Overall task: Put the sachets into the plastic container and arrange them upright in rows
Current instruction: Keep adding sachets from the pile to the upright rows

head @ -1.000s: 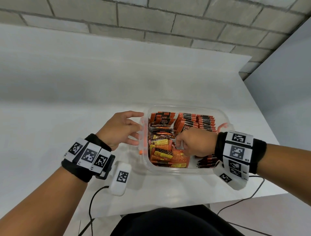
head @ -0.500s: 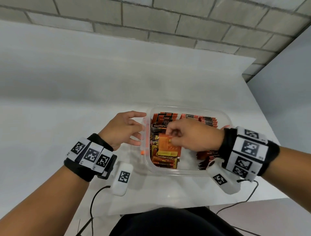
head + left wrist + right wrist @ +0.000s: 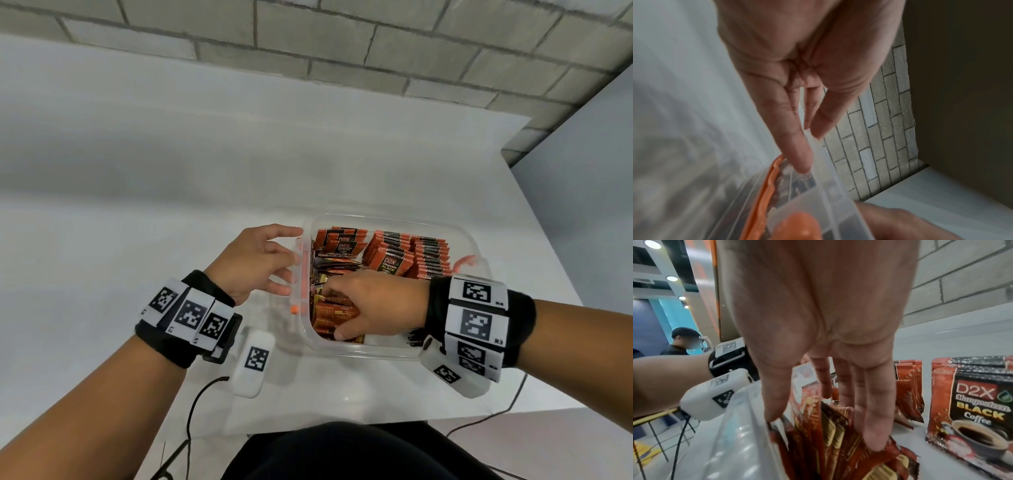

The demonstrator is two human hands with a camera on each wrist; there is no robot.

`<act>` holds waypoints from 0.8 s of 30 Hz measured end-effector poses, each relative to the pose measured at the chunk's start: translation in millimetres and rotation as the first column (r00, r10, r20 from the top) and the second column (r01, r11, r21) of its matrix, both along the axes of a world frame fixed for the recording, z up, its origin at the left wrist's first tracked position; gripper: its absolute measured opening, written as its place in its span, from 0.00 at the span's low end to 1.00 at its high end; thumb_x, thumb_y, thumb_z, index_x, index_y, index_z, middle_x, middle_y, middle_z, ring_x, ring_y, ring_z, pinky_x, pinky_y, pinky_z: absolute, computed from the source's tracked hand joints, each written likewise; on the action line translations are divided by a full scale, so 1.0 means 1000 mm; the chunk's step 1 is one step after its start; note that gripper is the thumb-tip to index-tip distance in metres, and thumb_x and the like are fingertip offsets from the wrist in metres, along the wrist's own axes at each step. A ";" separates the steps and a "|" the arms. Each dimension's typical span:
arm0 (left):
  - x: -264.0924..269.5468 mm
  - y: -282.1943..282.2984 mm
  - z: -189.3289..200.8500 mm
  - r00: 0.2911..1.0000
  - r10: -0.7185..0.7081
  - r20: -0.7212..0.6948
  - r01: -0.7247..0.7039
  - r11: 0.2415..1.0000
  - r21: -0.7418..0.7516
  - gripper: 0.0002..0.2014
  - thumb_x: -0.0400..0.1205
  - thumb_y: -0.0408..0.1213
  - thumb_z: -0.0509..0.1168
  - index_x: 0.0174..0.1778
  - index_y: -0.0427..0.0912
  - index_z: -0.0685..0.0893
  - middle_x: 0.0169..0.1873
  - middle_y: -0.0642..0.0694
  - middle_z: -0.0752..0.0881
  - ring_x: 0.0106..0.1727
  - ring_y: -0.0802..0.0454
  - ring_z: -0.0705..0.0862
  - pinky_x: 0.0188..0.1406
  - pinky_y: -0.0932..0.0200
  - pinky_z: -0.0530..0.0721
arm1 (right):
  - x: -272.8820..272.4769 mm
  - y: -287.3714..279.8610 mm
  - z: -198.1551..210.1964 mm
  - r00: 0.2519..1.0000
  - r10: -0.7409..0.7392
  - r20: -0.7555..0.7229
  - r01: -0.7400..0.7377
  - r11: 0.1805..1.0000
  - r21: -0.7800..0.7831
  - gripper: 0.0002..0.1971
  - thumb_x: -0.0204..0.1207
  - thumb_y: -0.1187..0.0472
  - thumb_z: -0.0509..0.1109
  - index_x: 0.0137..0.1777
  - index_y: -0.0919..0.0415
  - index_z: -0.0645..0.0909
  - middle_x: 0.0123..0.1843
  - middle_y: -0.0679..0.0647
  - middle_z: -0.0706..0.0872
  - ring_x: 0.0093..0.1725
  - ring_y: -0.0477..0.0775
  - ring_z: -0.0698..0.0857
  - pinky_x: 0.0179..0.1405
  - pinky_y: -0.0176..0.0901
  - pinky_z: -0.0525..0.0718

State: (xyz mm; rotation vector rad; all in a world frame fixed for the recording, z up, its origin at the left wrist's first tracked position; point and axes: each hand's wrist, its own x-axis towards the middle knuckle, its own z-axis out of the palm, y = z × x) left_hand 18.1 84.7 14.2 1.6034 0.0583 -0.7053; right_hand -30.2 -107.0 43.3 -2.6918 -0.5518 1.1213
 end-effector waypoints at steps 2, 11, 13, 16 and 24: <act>0.000 0.000 0.000 1.000 0.001 -0.002 -0.001 1.000 0.000 0.19 0.80 0.26 0.67 0.65 0.48 0.81 0.44 0.39 0.88 0.35 0.49 0.87 0.31 0.55 0.87 | 0.002 0.002 -0.003 1.000 0.013 0.002 -0.012 0.999 -0.036 0.32 0.75 0.47 0.72 0.76 0.57 0.67 0.65 0.54 0.79 0.59 0.54 0.79 0.59 0.49 0.82; -0.002 0.000 0.000 1.000 0.006 -0.006 -0.006 1.000 -0.007 0.19 0.81 0.26 0.66 0.65 0.48 0.81 0.45 0.37 0.87 0.36 0.48 0.86 0.31 0.55 0.88 | 0.009 0.011 -0.004 0.998 0.065 0.022 -0.062 0.992 -0.106 0.26 0.75 0.54 0.73 0.69 0.61 0.69 0.60 0.57 0.78 0.52 0.55 0.79 0.47 0.46 0.82; -0.002 0.000 0.001 1.000 0.006 -0.004 -0.006 1.000 -0.008 0.19 0.81 0.26 0.66 0.65 0.48 0.81 0.46 0.36 0.87 0.36 0.48 0.86 0.31 0.55 0.88 | 0.010 0.013 -0.004 0.997 0.076 0.033 -0.072 0.990 -0.122 0.32 0.74 0.52 0.74 0.73 0.62 0.66 0.62 0.56 0.77 0.55 0.54 0.78 0.49 0.44 0.82; -0.003 0.000 0.001 1.000 0.008 -0.002 -0.008 1.000 -0.013 0.19 0.81 0.26 0.66 0.64 0.49 0.81 0.47 0.35 0.87 0.36 0.48 0.86 0.31 0.55 0.88 | 0.011 0.015 -0.005 0.992 0.113 0.058 -0.102 0.981 -0.163 0.30 0.75 0.53 0.73 0.72 0.63 0.66 0.61 0.57 0.76 0.51 0.52 0.76 0.41 0.41 0.78; -0.002 0.000 0.000 1.000 0.007 -0.003 -0.007 1.000 -0.014 0.18 0.81 0.26 0.65 0.63 0.50 0.81 0.49 0.34 0.87 0.36 0.48 0.86 0.30 0.56 0.87 | 0.014 0.017 -0.005 0.998 0.055 -0.043 -0.060 0.991 -0.123 0.24 0.75 0.56 0.73 0.67 0.62 0.70 0.48 0.53 0.79 0.43 0.52 0.78 0.36 0.41 0.79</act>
